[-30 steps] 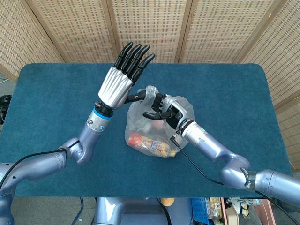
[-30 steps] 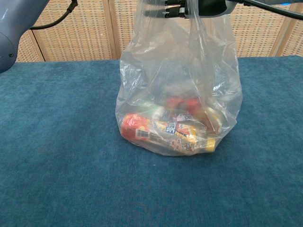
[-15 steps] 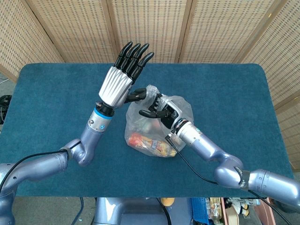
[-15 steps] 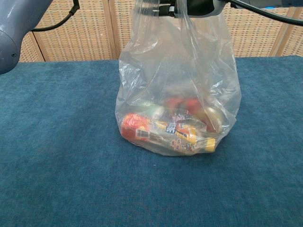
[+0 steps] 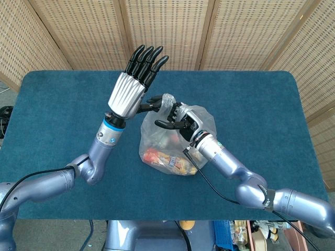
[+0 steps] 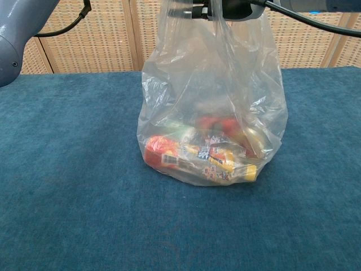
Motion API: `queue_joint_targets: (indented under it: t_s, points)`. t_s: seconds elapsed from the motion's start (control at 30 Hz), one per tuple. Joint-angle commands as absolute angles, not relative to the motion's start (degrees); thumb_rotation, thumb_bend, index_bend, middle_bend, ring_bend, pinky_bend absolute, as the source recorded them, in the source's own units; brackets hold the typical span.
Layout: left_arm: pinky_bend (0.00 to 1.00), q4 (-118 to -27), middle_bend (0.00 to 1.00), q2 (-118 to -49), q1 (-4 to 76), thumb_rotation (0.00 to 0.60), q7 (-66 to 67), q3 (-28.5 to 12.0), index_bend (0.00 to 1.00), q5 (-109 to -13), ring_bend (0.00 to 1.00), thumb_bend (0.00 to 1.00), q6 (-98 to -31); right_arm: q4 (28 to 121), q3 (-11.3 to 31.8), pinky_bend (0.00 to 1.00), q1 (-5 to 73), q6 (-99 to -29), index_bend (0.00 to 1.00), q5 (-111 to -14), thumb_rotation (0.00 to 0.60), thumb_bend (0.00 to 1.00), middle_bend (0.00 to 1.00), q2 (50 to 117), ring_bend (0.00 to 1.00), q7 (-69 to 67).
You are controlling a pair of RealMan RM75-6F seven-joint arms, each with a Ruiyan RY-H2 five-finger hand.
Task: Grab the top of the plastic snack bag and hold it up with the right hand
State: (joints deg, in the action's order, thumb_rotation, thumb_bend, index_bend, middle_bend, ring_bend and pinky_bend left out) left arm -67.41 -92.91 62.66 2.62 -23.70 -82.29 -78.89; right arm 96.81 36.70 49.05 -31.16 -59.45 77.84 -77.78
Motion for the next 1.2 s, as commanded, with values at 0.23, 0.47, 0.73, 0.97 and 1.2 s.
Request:
queue_joint_targets:
  t_s: [0.23,0.47,0.73,0.97,1.2]
  points:
    - [0.00,-66.9,0.00,-93.4,62.6,0.600,2.1,-23.6,0.00,-82.2,0.00,0.14,-78.8,96.8,37.6,0.05,48.7,-30.4,0.27,-58.5,0.600,0.00,0.23,78.4,0.11,-76.6]
    - [0.00,-66.7,0.00,-93.7,62.6,0.600,1.9,-23.6,0.00,-81.9,0.00,0.14,-78.6,96.8,38.9,0.07,48.2,-29.0,0.27,-58.1,0.600,0.00,0.26,79.2,0.13,-77.3]
    - [0.00,-66.5,0.00,-93.9,62.7,0.600,1.5,-23.7,0.00,-82.0,0.00,0.14,-78.6,96.1,39.5,0.09,47.7,-26.8,0.28,-58.1,0.600,0.00,0.34,79.4,0.19,-77.1]
    - [0.00,-67.0,0.00,-93.5,62.6,0.600,1.2,-23.9,0.00,-82.0,0.00,0.14,-78.6,95.8,40.8,0.14,47.2,-24.8,0.29,-57.5,0.600,0.00,0.38,79.8,0.22,-77.0]
    - [0.00,-67.6,0.00,-93.0,62.5,0.600,0.5,-24.3,0.00,-82.0,0.00,0.14,-78.7,95.8,42.0,0.18,46.6,-23.9,0.29,-57.0,0.600,0.00,0.44,79.9,0.25,-76.9]
